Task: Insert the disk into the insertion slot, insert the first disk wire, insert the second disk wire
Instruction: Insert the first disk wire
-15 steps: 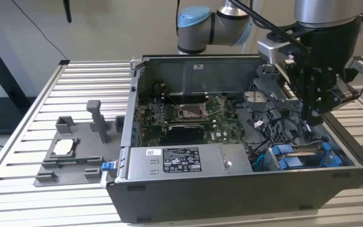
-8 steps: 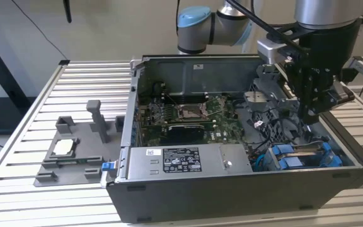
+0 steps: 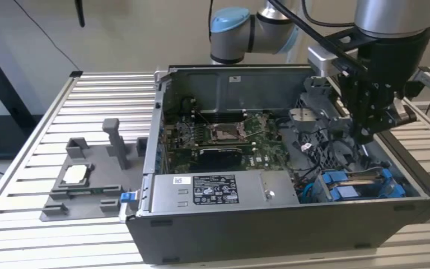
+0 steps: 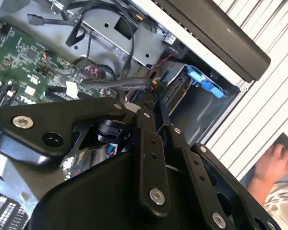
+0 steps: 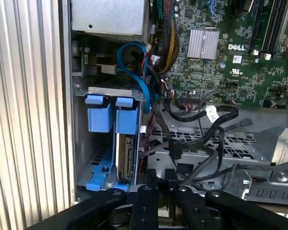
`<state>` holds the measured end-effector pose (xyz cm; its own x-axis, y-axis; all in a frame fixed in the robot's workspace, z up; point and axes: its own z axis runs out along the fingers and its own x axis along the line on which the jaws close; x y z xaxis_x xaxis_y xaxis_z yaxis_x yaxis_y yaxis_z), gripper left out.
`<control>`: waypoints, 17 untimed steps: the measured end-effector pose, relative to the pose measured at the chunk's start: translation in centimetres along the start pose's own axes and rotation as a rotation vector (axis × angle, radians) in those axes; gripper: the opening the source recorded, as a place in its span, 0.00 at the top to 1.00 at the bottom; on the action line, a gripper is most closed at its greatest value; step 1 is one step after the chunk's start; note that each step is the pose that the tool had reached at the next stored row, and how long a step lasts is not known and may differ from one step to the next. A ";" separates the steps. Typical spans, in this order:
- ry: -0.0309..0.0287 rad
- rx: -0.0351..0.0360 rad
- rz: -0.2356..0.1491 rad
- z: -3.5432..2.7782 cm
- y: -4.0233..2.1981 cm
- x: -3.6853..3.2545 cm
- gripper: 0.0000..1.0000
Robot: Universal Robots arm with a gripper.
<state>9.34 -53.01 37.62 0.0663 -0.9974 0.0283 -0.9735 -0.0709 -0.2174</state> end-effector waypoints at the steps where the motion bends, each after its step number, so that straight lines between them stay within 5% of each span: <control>1: -0.0008 -0.0115 0.000 0.04 -0.08 0.16 0.81; 11: -0.0110 -0.1054 -0.001 0.74 -1.31 1.31 0.81; 13: -0.0255 -0.1120 0.002 0.86 -1.59 1.43 0.81; 17: -0.0670 -0.1206 0.008 1.01 -2.01 1.62 0.81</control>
<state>11.62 -54.50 37.12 0.0688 -0.9969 -0.0391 -0.9930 -0.0647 -0.0984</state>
